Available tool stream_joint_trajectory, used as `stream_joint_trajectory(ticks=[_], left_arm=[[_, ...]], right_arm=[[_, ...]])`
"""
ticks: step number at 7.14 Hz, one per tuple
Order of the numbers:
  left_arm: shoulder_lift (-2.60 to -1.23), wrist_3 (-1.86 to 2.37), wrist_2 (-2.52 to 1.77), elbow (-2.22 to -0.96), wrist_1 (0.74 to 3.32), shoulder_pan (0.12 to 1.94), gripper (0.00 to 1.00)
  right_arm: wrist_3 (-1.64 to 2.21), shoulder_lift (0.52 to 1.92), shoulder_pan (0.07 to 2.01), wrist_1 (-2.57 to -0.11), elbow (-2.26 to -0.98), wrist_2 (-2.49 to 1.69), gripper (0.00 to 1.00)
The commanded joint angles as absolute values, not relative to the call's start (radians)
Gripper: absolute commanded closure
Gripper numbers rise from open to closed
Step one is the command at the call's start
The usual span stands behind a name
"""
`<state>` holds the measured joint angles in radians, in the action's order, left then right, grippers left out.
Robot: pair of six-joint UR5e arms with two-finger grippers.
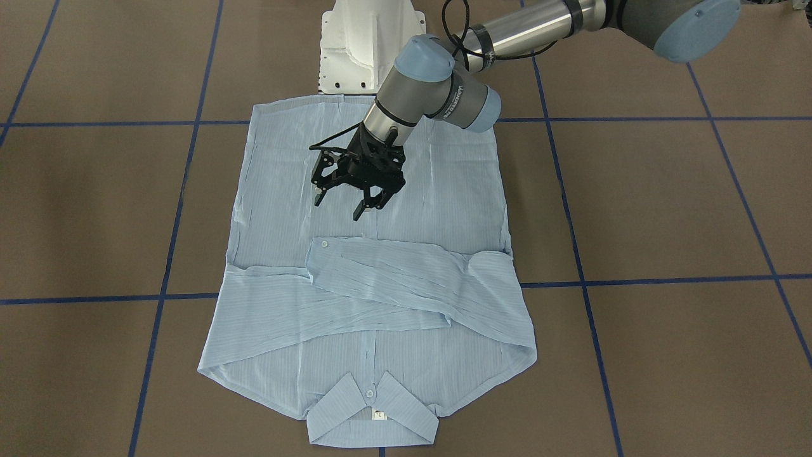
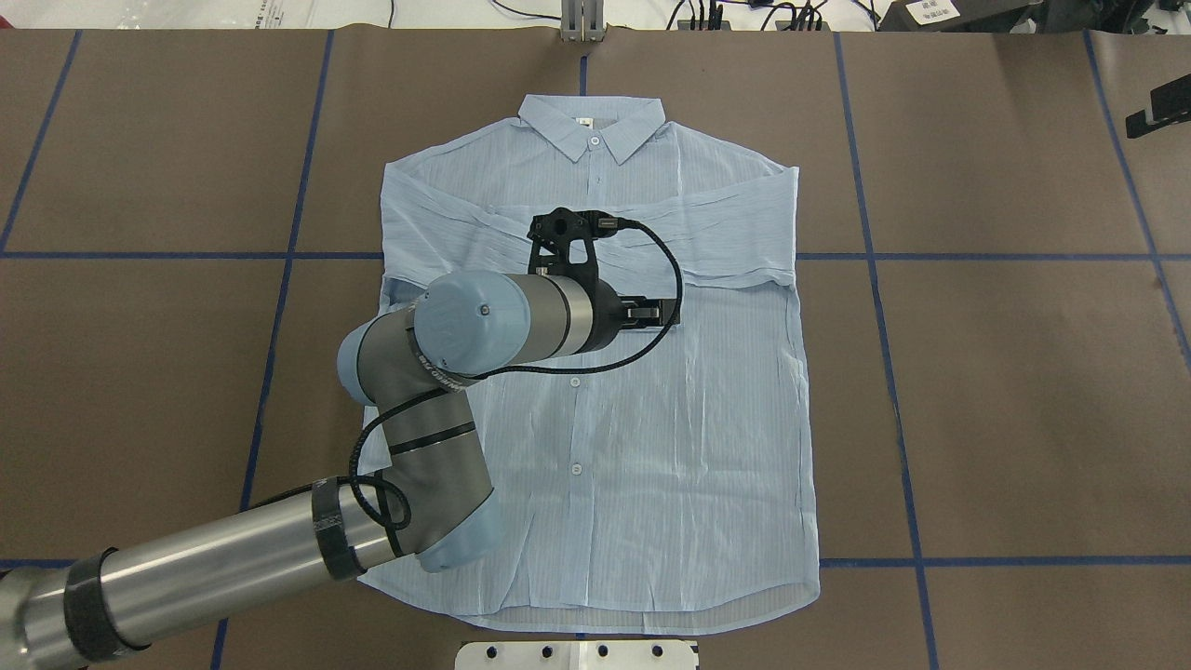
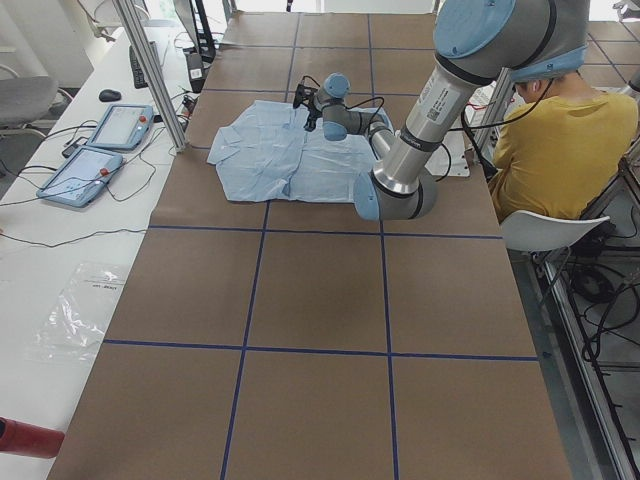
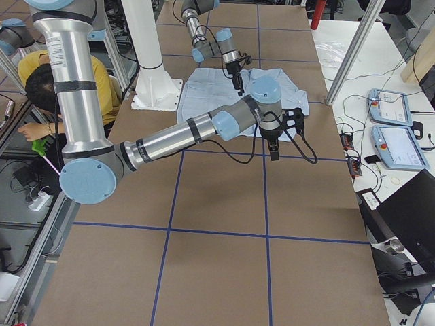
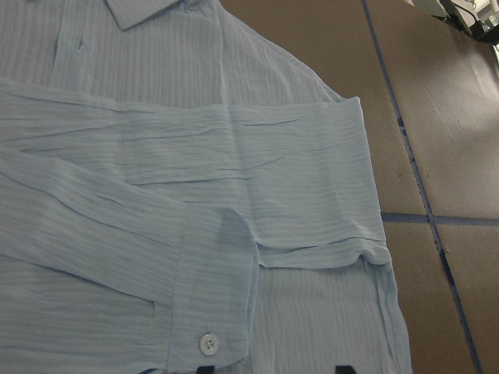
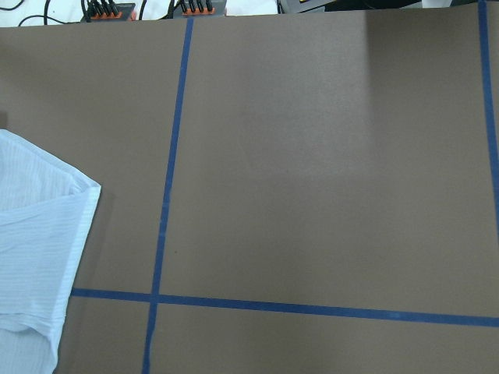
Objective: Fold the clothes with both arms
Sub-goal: 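Grasp the other sleeve cuff with the left gripper and fold it across the chest, then move the left and right grippers to the shirt hem corners nearest the robot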
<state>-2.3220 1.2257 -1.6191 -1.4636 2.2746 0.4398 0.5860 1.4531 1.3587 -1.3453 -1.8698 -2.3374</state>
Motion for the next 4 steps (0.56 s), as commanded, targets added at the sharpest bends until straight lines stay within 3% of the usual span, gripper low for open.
stream_joint_trajectory(ticks=[1, 3, 4], left_arm=[[-2.183, 1.129, -1.66, -1.753, 1.973, 0.446, 0.0], [-2.04, 1.129, -1.718, -2.001, 1.867, 0.453, 0.0], [-1.984, 1.138, -1.738, -2.038, 1.867, 0.453, 0.0]], right_arm=[[0.8, 1.59, 1.225, -1.25, -2.027, -2.28, 0.0], [1.062, 1.698, 0.989, -1.206, -2.188, -2.103, 0.0], [1.226, 1.716, 0.803, -1.206, -2.244, -1.93, 0.0]])
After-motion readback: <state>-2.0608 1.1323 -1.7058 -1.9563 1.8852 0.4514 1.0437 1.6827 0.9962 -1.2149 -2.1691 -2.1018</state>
